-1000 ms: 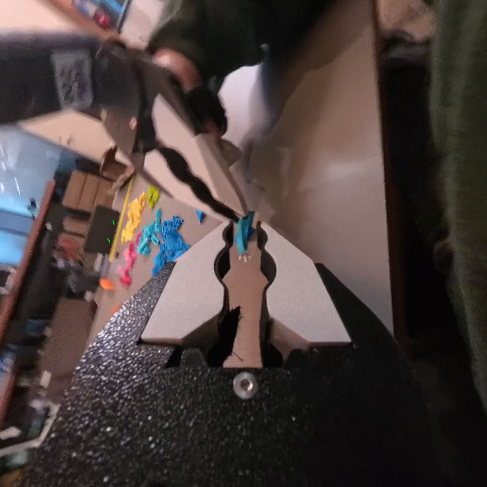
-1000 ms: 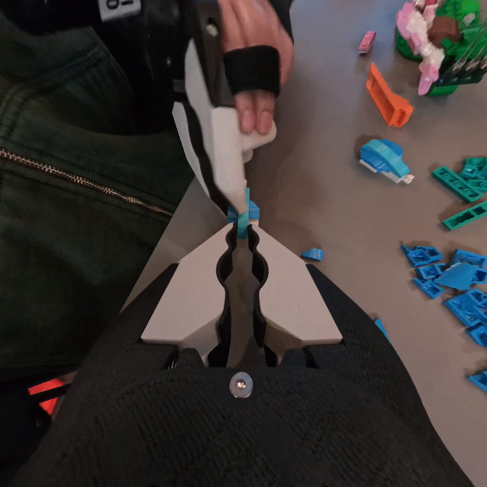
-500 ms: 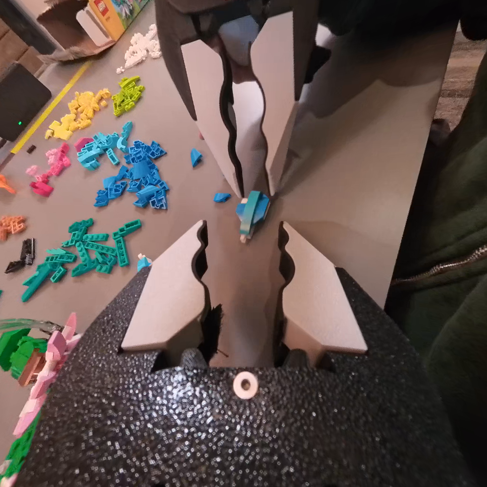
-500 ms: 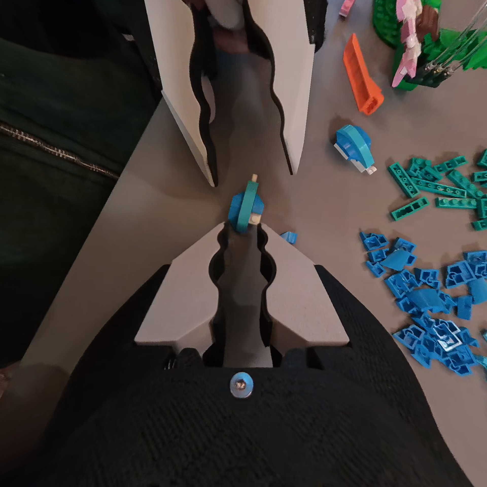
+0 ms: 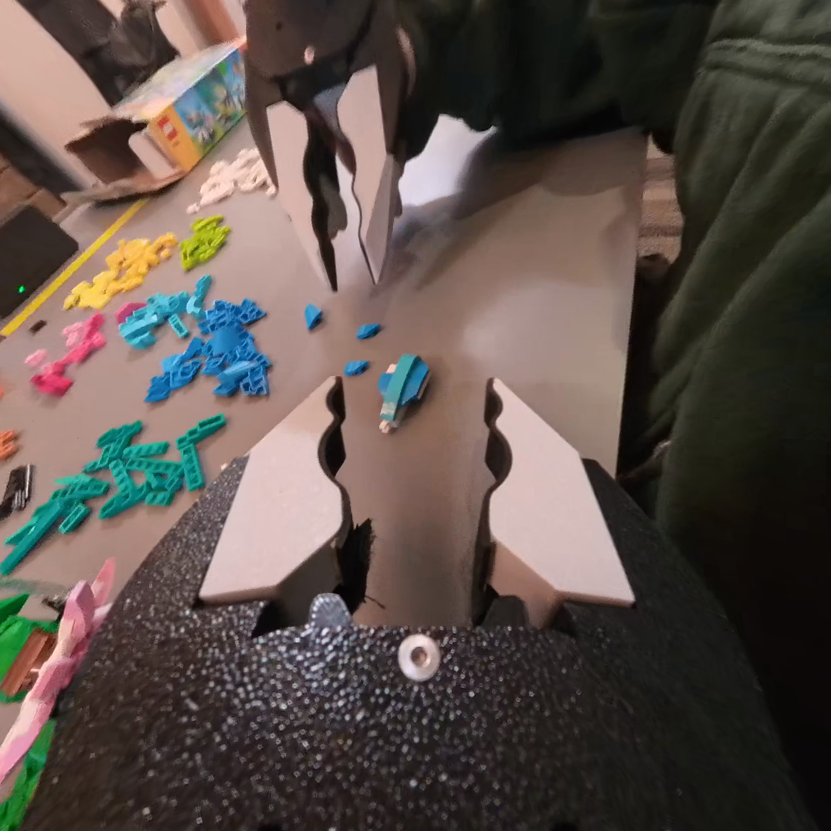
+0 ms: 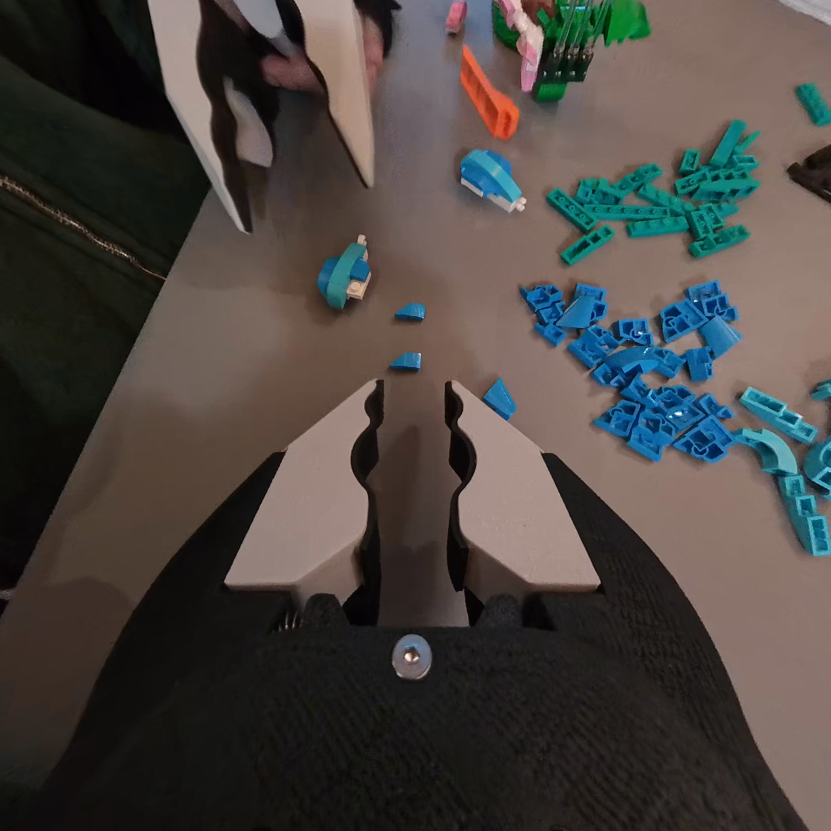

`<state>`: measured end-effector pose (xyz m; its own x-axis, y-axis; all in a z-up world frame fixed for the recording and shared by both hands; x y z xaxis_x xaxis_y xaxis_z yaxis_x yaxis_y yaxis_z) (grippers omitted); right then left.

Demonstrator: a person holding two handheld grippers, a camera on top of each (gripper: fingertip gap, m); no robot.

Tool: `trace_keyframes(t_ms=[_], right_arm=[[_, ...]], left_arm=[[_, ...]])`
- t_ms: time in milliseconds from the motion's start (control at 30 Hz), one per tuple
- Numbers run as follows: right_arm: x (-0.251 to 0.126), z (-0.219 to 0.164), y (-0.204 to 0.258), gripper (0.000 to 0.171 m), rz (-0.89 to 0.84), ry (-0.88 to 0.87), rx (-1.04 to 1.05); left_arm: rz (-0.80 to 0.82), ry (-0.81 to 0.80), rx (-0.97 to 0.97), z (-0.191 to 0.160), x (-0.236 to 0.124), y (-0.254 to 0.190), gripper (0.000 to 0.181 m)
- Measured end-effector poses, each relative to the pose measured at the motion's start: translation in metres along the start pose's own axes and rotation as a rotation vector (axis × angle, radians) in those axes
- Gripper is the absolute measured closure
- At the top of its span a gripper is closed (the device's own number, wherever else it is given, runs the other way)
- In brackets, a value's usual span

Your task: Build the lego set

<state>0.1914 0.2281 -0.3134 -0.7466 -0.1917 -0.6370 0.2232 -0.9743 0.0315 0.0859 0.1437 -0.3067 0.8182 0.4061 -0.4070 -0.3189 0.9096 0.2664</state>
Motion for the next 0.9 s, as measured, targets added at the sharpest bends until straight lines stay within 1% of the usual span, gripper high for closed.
trace_keyframes(t_ms=[67,200,300,367,467,533,767,900], right_arm=[[0.003,0.001,0.000,0.146,-0.026,0.001,0.005],[-0.002,0.015,-0.007,0.140,-0.214,-0.084,-0.002],[-0.006,0.015,-0.004,0.138,-0.301,-0.117,0.070],[-0.007,0.010,-0.004,0.138,-0.378,-0.089,0.097],[-0.010,0.009,-0.011,0.134,-0.528,-0.089,0.099],[-0.013,0.013,-0.016,0.135,-0.596,-0.117,0.081],[-0.017,0.015,-0.026,0.137,-0.645,-0.147,0.053],[-0.015,0.011,-0.024,0.146,-0.630,-0.117,0.046]], left_arm=[[-0.002,-0.052,-0.018,0.006,-0.002,0.001,0.123],[0.041,-0.178,-0.099,0.018,-0.010,0.015,0.125],[0.148,-0.278,-0.060,0.024,-0.019,0.028,0.128],[0.200,-0.313,-0.028,0.025,-0.025,0.032,0.131],[0.248,-0.381,-0.003,0.029,-0.034,0.035,0.141],[0.244,-0.394,0.004,0.029,-0.036,0.034,0.144],[0.233,-0.392,0.026,0.030,-0.036,0.029,0.146],[0.248,-0.389,0.032,0.029,-0.037,0.029,0.146]])
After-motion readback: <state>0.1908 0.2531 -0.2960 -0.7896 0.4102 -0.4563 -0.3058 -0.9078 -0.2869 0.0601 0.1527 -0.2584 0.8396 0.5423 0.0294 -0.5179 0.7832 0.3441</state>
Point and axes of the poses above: each gripper's, where its closed fingertips meet, x out along the fingers, z out of its top, y = z × x across the jaws, the point moved 3 cm from there along -x, back along the fingers, and after that the axes turned 1 degree about -y, right-handed, at the moved point
